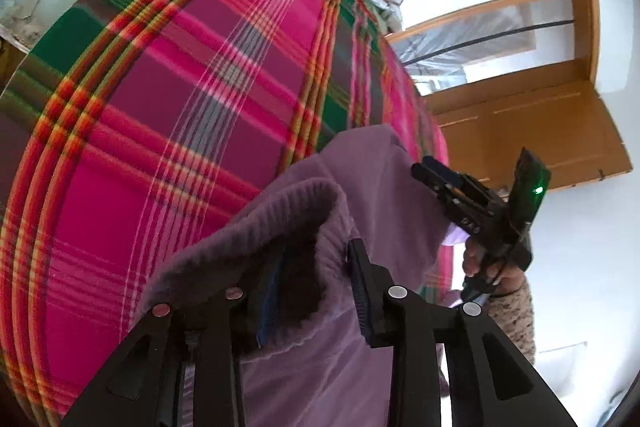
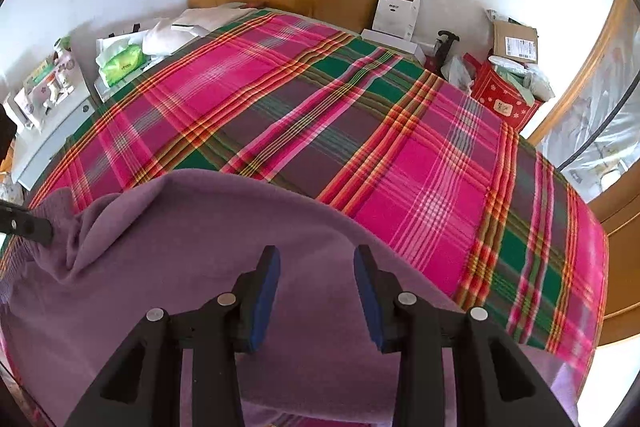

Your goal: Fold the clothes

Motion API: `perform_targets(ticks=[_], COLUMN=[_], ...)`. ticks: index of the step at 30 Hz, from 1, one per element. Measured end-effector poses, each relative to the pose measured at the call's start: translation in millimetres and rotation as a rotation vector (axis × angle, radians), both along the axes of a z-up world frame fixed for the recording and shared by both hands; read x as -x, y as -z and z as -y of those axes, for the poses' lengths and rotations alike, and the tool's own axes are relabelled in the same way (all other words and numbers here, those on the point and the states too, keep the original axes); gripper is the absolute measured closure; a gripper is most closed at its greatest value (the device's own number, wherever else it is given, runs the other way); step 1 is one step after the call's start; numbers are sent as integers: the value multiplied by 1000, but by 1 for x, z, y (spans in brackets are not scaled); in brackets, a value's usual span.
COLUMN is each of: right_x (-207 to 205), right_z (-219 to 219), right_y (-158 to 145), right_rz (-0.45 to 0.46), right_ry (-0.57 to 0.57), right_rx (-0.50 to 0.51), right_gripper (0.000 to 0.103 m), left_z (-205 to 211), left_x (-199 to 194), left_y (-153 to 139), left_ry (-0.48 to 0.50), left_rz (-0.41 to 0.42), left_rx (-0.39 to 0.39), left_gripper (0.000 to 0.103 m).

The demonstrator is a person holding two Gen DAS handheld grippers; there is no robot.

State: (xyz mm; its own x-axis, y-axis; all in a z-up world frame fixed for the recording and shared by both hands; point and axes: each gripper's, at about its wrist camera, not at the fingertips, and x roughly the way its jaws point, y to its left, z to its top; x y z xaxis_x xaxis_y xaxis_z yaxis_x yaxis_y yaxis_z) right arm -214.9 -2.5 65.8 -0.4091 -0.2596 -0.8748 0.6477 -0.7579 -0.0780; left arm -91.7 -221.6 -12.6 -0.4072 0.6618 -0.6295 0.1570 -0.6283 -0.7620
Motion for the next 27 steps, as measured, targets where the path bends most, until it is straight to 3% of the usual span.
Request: perform_targets(ticks=[5, 7, 15, 18, 24, 27], right_x=[2, 3, 7, 8, 7, -3], right_z=[1, -2, -10, -10, -13, -20], right_y=[5, 6, 8, 9, 11, -2], right_rz=[2, 13, -8, -16, -13, -43], right_ry=[17, 33, 82, 92, 110, 110], right_rx=[11, 20, 60, 68, 74, 89], right_gripper=[64, 64, 64, 64, 64, 64], left_z=[-12, -4, 62, 80, 93, 89], left_x=[22, 22, 7, 8, 17, 15], left_y=[-14, -16, -25, -23, 10, 9], left_ry=[13, -39, -328, -392, -420, -403], left_rz=[-33, -42, -105, -99, -36, -28], left_rx=[-5, -1, 131, 177, 172, 174], left_gripper=[70, 95, 96, 97, 97, 96])
